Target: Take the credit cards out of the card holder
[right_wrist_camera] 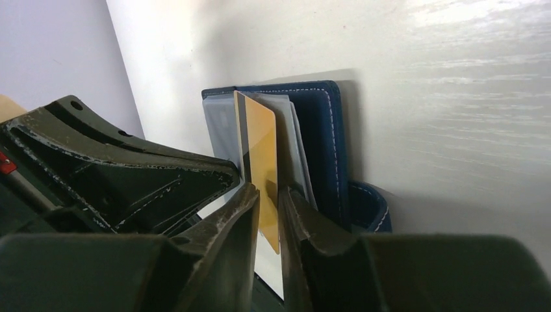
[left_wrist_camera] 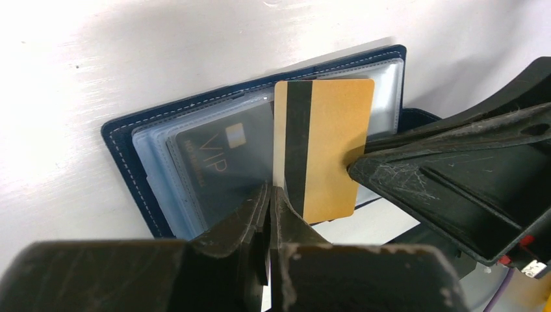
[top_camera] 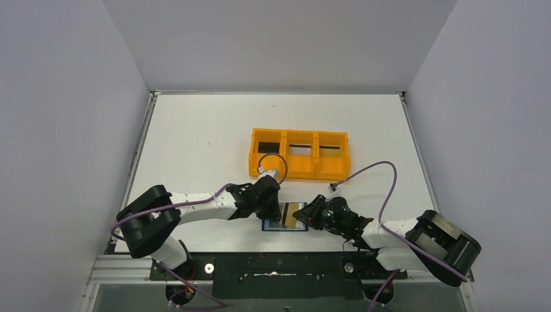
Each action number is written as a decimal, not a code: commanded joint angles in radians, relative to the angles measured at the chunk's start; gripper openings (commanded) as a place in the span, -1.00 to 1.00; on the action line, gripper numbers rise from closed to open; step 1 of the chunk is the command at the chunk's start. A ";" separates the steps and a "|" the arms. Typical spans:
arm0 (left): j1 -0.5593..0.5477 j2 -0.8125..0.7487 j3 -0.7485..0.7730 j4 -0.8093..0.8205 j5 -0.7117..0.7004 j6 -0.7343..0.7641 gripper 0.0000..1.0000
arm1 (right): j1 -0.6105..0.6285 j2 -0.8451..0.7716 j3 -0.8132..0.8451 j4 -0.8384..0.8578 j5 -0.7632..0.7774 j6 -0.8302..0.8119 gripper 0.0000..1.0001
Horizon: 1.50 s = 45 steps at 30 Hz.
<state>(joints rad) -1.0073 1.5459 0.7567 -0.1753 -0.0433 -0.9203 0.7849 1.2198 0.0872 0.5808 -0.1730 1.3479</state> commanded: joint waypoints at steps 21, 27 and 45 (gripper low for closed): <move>-0.014 0.028 -0.028 -0.079 -0.017 0.020 -1.00 | -0.007 -0.200 0.017 -0.267 0.139 -0.032 -1.00; -0.013 -0.044 -0.005 -0.063 -0.031 0.019 -0.84 | -0.012 -0.401 0.059 -0.440 0.173 -0.129 -1.00; 0.101 -0.294 0.022 -0.148 -0.066 0.083 -0.16 | -0.016 -0.559 0.240 -0.618 0.275 -0.463 -1.00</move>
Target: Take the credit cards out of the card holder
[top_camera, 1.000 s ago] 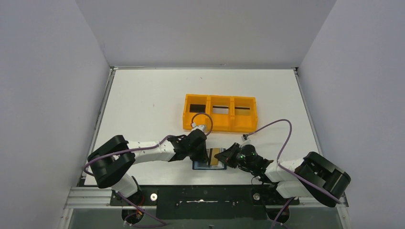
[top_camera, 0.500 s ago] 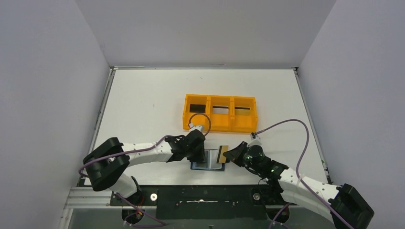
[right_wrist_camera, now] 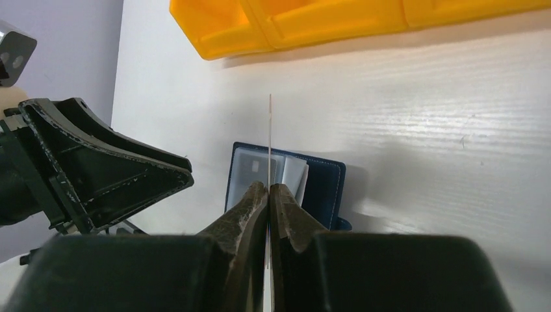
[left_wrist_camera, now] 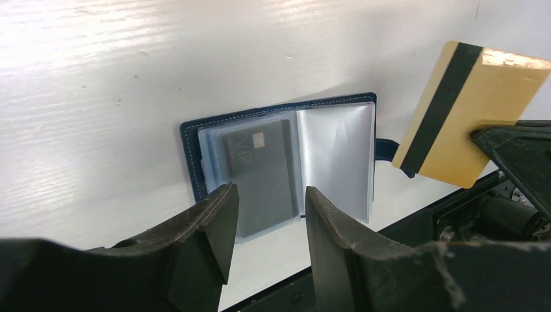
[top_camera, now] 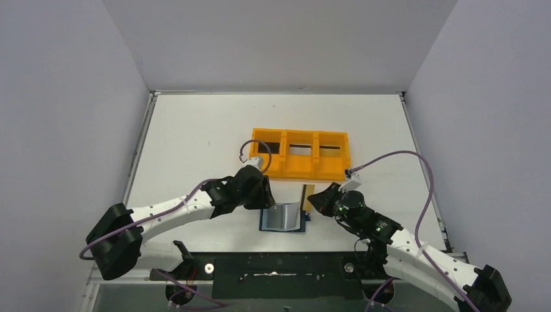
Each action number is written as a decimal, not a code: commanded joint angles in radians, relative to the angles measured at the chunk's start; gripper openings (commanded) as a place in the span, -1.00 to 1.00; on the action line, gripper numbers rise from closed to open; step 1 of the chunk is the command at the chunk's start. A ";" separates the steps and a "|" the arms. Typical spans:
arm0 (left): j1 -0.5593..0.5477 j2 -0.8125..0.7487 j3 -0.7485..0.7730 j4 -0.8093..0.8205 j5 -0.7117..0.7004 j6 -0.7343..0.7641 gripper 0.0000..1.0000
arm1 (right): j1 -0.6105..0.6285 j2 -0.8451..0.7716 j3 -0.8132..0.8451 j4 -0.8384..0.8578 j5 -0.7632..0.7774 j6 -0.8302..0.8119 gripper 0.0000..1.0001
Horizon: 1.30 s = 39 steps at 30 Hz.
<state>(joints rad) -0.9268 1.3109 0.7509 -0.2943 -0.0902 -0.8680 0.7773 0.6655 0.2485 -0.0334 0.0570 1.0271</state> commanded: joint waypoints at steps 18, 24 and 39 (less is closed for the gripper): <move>0.366 -0.301 -0.127 -0.110 0.101 0.112 0.29 | -0.009 0.151 0.391 -0.168 0.427 -1.082 -1.00; 0.394 -0.335 -0.113 -0.159 0.104 0.158 0.34 | -0.128 0.316 0.485 -0.233 0.336 -1.357 -1.00; 0.411 -0.419 -0.047 -0.198 -0.114 0.320 0.83 | -0.350 0.435 0.605 -0.292 -0.124 -1.751 -1.00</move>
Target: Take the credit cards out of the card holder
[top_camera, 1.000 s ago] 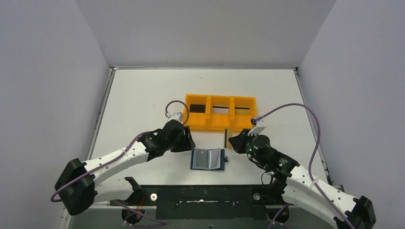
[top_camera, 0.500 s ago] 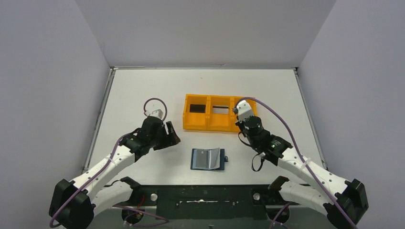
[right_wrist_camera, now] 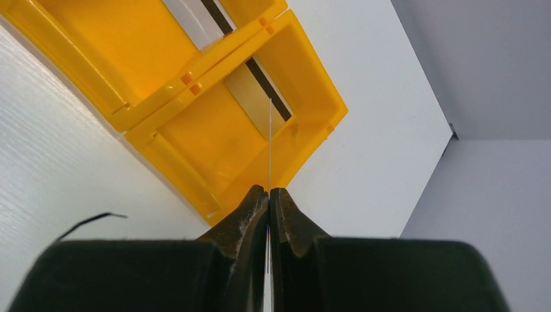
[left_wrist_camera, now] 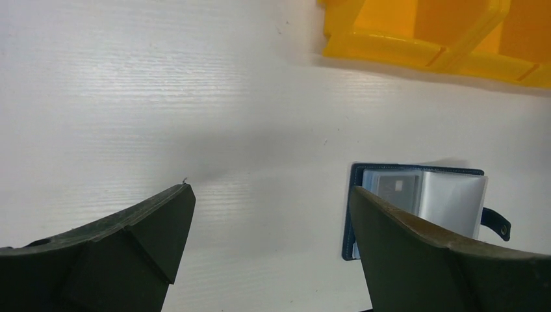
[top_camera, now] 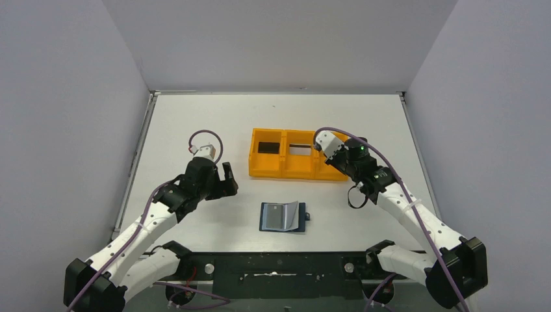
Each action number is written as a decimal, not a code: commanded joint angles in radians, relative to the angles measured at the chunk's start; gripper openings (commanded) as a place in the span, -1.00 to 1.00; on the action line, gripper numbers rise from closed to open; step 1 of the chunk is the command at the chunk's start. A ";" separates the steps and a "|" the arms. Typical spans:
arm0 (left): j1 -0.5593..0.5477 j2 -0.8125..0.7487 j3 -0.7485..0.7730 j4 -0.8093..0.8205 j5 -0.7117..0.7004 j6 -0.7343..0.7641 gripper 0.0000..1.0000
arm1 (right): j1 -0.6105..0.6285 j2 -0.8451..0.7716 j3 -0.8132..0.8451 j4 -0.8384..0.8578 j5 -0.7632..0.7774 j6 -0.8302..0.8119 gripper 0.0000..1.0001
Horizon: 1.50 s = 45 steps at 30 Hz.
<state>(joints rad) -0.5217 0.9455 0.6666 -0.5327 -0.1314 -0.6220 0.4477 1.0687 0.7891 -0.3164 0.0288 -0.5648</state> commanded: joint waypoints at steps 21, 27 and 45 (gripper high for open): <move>0.008 -0.027 0.041 0.029 -0.140 0.085 0.84 | -0.169 0.221 0.021 0.212 -0.360 -0.470 -1.00; 0.009 -0.015 0.041 0.030 -0.131 0.087 0.85 | -0.199 0.276 0.018 0.253 -0.379 -0.490 -1.00; 0.012 -0.012 0.045 0.022 -0.131 0.082 0.84 | -0.217 0.522 0.120 0.328 -0.404 -0.584 -1.00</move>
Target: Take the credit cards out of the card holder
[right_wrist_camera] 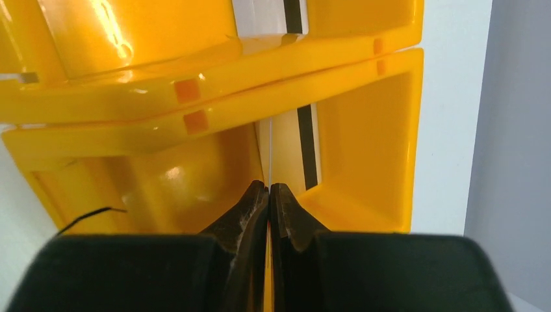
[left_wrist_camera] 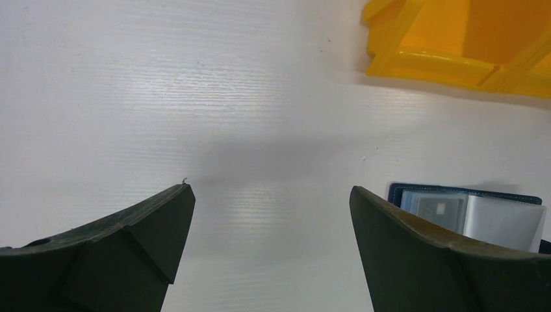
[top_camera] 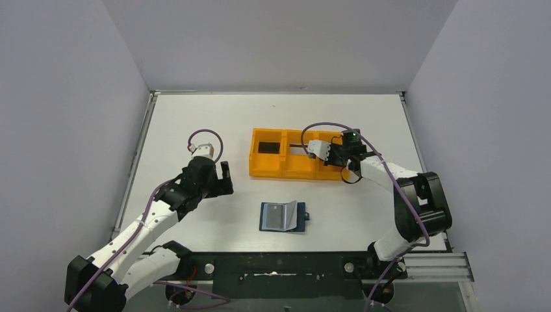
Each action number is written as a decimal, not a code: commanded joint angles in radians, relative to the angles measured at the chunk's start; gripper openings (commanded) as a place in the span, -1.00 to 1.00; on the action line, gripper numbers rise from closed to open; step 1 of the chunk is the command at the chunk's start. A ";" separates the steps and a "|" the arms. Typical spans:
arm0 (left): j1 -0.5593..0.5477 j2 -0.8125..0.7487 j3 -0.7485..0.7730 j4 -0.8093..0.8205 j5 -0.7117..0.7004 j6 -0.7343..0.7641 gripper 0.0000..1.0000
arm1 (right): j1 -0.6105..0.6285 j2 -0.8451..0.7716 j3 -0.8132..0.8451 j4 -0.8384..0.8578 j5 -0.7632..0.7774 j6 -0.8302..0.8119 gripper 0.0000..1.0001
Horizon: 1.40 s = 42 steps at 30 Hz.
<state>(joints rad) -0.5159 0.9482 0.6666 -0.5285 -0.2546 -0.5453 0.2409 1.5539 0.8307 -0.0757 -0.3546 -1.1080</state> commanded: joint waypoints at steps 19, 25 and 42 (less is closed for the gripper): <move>0.008 0.009 0.046 0.019 0.014 0.013 0.84 | -0.009 0.216 0.194 0.056 0.003 -0.122 -0.69; 0.008 0.018 0.046 0.020 0.026 0.018 0.84 | 0.001 0.200 0.193 0.014 0.012 -0.108 -0.55; 0.008 0.054 0.047 0.028 0.074 0.027 0.84 | -0.003 -0.104 0.128 0.070 0.038 0.205 0.13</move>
<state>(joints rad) -0.5148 1.0000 0.6670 -0.5278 -0.2016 -0.5373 0.2367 1.5936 0.9806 -0.1219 -0.3378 -1.0664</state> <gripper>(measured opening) 0.921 0.548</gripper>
